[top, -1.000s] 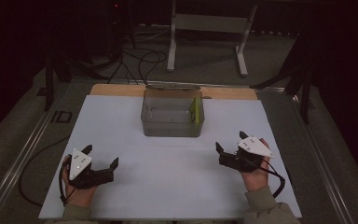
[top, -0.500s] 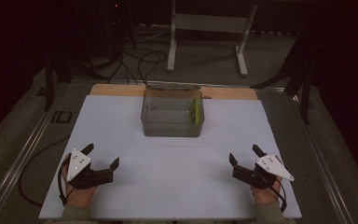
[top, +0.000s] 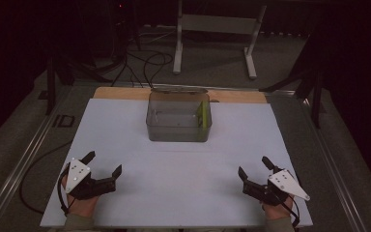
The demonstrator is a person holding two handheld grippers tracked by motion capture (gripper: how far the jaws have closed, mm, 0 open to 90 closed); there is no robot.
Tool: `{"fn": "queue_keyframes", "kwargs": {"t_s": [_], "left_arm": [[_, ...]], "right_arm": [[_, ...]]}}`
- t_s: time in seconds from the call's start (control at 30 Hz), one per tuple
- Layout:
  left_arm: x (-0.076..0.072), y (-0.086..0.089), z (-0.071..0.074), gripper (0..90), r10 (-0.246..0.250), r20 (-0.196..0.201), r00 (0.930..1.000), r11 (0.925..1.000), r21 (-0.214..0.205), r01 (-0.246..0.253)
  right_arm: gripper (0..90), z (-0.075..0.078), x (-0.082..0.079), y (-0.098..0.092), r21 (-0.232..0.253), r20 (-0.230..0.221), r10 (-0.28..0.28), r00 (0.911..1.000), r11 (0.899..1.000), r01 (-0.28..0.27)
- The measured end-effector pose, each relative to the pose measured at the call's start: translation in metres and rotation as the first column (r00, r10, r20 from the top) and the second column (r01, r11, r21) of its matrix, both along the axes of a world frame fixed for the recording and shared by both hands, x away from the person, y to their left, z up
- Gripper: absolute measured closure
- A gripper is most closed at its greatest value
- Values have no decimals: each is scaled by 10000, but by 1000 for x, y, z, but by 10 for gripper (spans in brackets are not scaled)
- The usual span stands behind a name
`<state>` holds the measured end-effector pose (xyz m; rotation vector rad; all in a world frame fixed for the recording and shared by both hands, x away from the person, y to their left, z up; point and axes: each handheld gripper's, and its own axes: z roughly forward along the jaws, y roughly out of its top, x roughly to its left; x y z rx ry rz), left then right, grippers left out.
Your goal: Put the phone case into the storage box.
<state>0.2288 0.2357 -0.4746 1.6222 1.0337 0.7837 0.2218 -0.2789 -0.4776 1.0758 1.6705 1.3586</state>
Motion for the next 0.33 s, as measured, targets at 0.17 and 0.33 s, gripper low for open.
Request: {"fn": "queue_keyframes", "kwargs": {"t_s": [0.17,0.33], "left_arm": [[0,2,-1,3,163,23,9999,9999,29,-163],[0,1,-1,3,354,-14,9994,9992,163,-354]], "right_arm": [[93,-2,-1,-1,-69,-91,79,9999,9999,-79],[96,-3,-1,-1,-90,-34,82,10000,9999,-82]]}}
